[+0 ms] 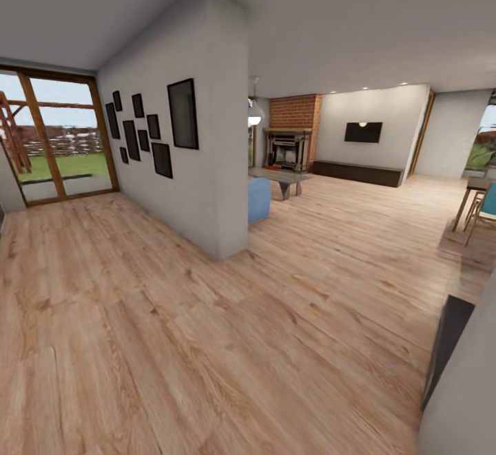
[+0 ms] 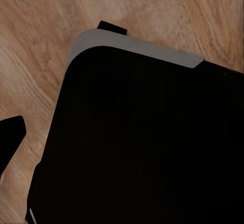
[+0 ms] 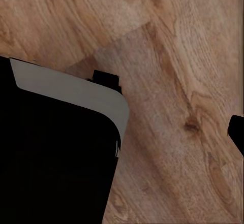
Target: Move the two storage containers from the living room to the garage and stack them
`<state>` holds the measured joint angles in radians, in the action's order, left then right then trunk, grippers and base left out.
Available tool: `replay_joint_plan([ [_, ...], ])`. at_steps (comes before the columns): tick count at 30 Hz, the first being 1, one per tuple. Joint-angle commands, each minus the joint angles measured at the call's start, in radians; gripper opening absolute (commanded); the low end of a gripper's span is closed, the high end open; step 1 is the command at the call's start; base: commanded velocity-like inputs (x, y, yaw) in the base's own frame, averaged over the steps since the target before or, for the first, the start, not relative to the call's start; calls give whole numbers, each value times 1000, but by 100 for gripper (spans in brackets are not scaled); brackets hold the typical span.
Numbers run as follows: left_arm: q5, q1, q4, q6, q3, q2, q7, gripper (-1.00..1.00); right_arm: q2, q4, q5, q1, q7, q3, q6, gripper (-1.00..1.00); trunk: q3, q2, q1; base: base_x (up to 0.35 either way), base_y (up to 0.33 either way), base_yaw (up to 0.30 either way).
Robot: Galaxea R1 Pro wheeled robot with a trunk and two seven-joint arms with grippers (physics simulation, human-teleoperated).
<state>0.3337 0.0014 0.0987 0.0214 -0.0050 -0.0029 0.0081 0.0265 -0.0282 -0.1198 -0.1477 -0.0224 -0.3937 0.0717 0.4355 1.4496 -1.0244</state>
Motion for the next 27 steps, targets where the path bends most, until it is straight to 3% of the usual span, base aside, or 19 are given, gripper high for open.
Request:
replay_joint_plan([
  [1,5,0,1,2,-1,0,1,100,0,-3,-10,-1,-1,-8,7,100,1,0,-1,323,0,0],
  [7,5,0,1,2,-1,0,1,100,0,-3,-11,-1,-1,-8,8,100,1,0,-1,323,0,-122],
  [27,5,0,1,3,-1,0,1,100,0,-3,-11,-1,-1,-8,7,100,1,0,-1,323,0,-243],
])
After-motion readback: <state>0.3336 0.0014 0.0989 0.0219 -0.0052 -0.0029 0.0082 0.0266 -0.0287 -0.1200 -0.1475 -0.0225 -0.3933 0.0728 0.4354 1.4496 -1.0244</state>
